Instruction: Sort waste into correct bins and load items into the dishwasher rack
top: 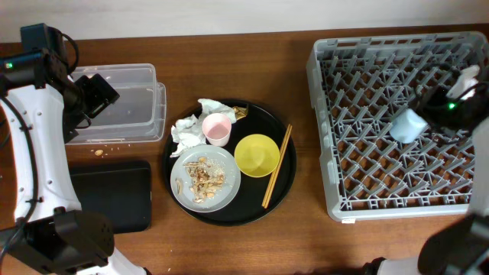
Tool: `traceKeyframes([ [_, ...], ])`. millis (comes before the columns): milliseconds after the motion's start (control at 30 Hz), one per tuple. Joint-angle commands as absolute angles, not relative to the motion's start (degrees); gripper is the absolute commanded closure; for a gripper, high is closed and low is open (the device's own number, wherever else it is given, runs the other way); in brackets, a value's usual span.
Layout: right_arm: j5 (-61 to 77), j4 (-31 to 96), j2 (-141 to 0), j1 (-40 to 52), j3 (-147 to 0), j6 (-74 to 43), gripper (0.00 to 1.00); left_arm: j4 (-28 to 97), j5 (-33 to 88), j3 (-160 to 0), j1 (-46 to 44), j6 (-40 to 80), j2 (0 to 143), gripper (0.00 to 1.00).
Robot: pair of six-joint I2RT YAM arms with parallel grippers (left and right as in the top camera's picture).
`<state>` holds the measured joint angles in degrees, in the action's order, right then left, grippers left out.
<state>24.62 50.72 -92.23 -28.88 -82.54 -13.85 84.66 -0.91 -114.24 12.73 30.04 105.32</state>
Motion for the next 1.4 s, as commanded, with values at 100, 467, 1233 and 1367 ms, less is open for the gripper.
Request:
traceKeyframes([
  [100,34.3,50.9,-87.6,-28.3,-84.4,-9.5,0.52,84.7,-1.3,-115.3,13.0,30.6,103.7,0.01],
  [467,33.2,52.9,-86.6,-6.1,-84.4,-6.5,0.32,84.7,-1.3,-115.3,13.0,30.6,103.7,0.01],
  [1233,14.9,59.7,-110.1,33.1,-113.8,-12.2,0.01,84.7,-1.3,-115.3,13.0,30.6,103.7,0.01],
  [1367,9.5,56.0,-113.6,35.9,-113.8,-20.3,0.07,84.7,-1.3,-115.3,13.0,30.6,103.7,0.01],
])
